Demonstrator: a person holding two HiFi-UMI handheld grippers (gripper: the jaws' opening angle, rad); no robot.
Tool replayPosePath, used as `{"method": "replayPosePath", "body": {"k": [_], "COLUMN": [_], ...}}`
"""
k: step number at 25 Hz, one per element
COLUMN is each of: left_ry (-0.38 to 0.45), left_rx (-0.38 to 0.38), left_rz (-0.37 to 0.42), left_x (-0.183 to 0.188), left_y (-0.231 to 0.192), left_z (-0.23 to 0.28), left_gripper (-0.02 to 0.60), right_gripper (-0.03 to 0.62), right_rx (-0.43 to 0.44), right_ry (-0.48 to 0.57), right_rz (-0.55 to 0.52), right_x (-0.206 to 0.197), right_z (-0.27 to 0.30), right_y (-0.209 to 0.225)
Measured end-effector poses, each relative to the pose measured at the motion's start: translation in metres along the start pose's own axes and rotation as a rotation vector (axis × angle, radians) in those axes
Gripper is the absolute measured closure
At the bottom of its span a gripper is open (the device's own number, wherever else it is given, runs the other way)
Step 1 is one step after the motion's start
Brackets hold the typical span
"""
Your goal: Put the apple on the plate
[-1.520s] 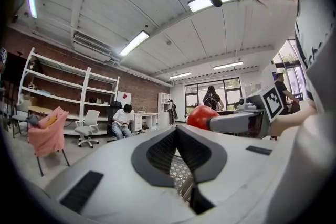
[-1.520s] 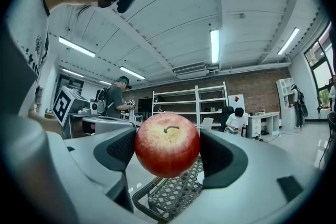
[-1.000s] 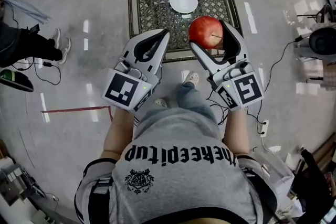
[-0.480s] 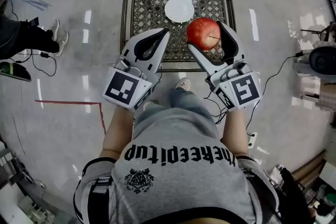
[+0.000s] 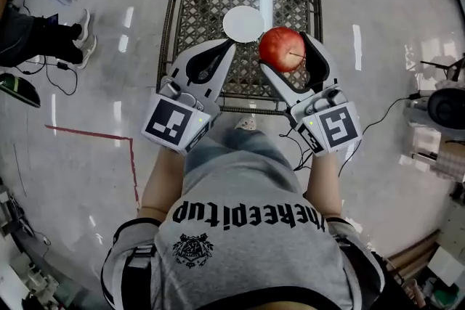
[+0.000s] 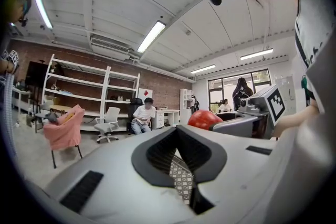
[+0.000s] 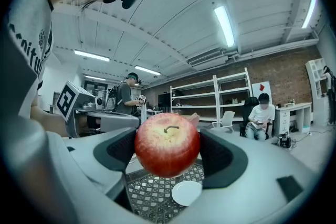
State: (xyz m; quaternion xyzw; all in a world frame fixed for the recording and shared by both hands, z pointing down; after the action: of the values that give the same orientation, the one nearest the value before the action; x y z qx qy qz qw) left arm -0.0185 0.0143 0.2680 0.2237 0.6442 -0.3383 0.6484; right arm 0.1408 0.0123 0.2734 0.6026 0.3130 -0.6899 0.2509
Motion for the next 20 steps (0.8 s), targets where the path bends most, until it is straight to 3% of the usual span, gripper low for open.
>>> {"method": "replayPosePath", "body": {"k": [11,20], "left_ry": [-0.015,-0.027], "left_rx": [0.025,-0.026], "left_rz": [0.005,0.003], "left_x": [0.0,0.007], "left_y": [0.006,-0.009], "left_z": [0.015,0.016], "left_gripper": [0.561,0.561], "right_gripper": [0.212,0.212], "right_rx": [0.011,-0.038], "right_ry": [0.016,0.0], "right_rz": [0.033,0.036], "right_x": [-0.01,-0.004], "right_z": [0.001,0.011], "right_y": [0.02,0.014]}}
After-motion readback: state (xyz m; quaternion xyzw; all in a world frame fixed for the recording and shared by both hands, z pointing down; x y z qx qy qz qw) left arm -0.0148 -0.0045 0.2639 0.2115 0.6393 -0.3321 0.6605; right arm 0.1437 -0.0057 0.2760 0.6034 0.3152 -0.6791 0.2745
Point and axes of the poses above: the fingertips, and each gripper's own axes: z forward along the fingers, y to its right, x out of its top, the point moved 6 cm from there along -z, backward along the fingers, and after that the axes turned 8 degrees about -z, right-handed, at the moved point
